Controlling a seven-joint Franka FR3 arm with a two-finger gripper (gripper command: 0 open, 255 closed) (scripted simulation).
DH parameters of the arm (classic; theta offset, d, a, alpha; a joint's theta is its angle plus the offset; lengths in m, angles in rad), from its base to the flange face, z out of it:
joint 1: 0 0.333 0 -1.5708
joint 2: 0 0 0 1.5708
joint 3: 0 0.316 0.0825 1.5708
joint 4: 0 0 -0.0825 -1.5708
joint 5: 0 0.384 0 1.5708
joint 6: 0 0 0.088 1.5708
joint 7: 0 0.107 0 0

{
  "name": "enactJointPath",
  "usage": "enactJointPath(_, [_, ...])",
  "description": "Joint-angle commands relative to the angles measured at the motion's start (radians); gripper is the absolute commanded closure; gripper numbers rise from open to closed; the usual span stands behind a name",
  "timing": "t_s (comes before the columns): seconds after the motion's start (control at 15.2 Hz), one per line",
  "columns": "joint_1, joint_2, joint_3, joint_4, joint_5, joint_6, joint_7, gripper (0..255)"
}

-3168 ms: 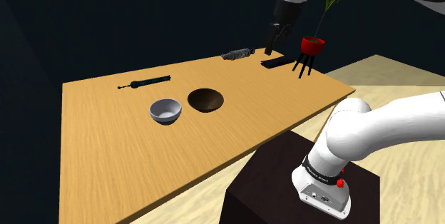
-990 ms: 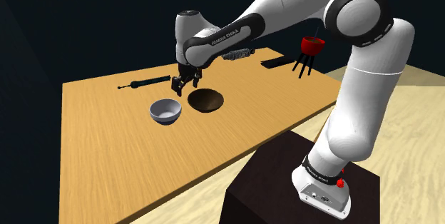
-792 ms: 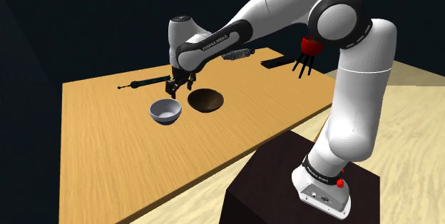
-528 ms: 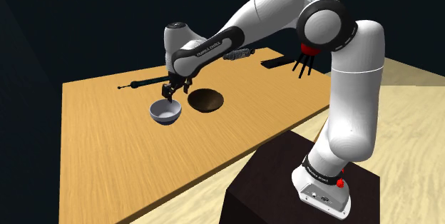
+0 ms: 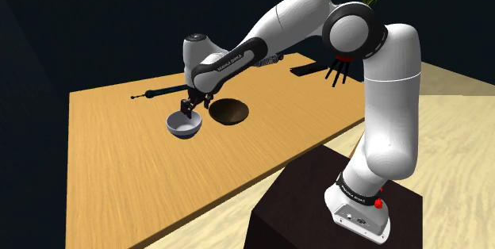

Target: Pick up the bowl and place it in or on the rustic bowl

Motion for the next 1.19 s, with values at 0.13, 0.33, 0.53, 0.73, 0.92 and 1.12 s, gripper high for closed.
enactJointPath(0.13, [0.000, 0.000, 0.000, -0.001, 0.000, 0.001, 0.000, 0])
enactJointPath(0.33, [0.000, 0.000, 0.000, -0.001, 0.000, 0.001, 0.000, 255])
enactJointPath(0.53, [0.000, 0.000, 0.000, -0.001, 0.000, 0.001, 0.000, 255])
enactJointPath(0.73, [0.000, 0.000, 0.000, -0.001, 0.000, 0.001, 0.000, 255])
enactJointPath(0.92, [-0.001, -0.008, 0.001, 0.002, 0.002, -0.009, -0.002, 255])
enactJointPath(1.12, [-0.003, -0.030, 0.005, 0.012, 0.010, -0.041, -0.009, 255])
